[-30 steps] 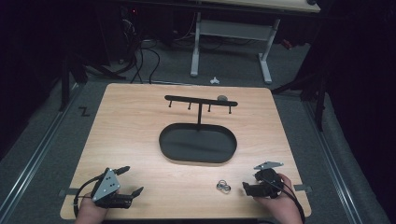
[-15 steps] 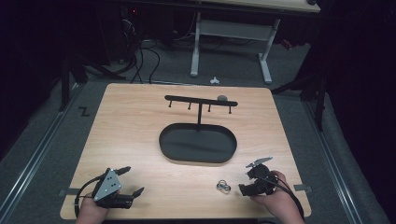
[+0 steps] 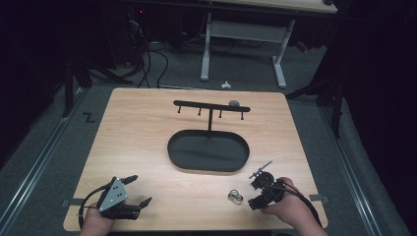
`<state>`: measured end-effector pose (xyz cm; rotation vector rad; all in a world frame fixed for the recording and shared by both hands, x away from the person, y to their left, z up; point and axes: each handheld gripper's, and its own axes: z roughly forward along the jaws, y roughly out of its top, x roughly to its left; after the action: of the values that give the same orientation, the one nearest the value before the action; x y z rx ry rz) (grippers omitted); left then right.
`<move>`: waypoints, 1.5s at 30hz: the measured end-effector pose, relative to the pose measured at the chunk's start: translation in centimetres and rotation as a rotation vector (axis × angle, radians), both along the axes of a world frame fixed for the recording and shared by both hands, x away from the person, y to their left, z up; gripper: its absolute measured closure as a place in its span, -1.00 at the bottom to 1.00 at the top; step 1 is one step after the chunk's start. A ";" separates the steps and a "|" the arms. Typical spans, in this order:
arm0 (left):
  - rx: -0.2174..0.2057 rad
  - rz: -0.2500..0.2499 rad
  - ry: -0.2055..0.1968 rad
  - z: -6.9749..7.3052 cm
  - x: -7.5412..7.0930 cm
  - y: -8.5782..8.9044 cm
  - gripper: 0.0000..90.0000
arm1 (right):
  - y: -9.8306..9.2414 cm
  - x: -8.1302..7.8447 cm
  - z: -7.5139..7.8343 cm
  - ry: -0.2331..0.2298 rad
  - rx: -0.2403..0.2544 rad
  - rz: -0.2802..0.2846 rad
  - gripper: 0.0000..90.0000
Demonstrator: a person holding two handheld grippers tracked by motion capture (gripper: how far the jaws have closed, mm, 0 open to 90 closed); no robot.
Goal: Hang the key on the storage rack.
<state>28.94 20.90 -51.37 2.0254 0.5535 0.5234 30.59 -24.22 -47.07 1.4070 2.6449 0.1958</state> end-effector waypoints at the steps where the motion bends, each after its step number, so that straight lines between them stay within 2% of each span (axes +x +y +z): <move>1: 0.000 -0.001 0.001 0.0 0.0 0.0 -0.66 | 0.2 0.0 -0.1 0.004 -0.002 0.006 -0.50; 5: 0.003 -0.002 0.005 0.0 0.0 0.0 -0.66 | 0.9 0.0 -0.2 -0.009 -0.015 0.036 -0.47; 11: 0.004 -0.002 0.002 0.0 0.0 0.0 -0.66 | 2.0 0.0 -0.4 -0.009 0.005 0.076 -0.43; 14: 0.005 -0.004 0.002 0.0 0.0 0.0 -0.66 | 2.6 -0.1 -0.8 -0.010 0.000 0.102 -0.40; 20: 0.002 -0.002 0.001 0.0 0.0 0.0 -0.66 | 3.8 -0.2 -1.3 -0.013 -0.018 0.176 -0.14; 23: 0.003 -0.003 0.001 0.0 0.0 0.0 -0.66 | 4.3 -0.3 -1.3 -0.029 -0.028 0.203 -0.01; 29: 0.002 -0.004 -0.002 0.0 0.0 0.0 -0.66 | 4.9 -0.3 -1.4 -0.044 -0.036 0.230 0.24; 34: 0.002 -0.004 -0.001 0.0 0.0 0.0 -0.66 | 5.2 -0.3 -1.5 -0.048 -0.030 0.249 0.36; 39: 0.003 -0.006 -0.001 0.0 0.0 0.0 -0.66 | 5.7 -0.3 -1.8 -0.046 -0.049 0.273 0.42; 45: 0.003 -0.006 -0.001 0.0 0.0 0.0 -0.66 | 5.8 -0.1 -1.9 -0.048 -0.036 0.273 0.49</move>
<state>28.90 20.87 -51.34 2.0287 0.5466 0.5221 30.47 -18.39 -48.96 1.0127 2.7764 0.2060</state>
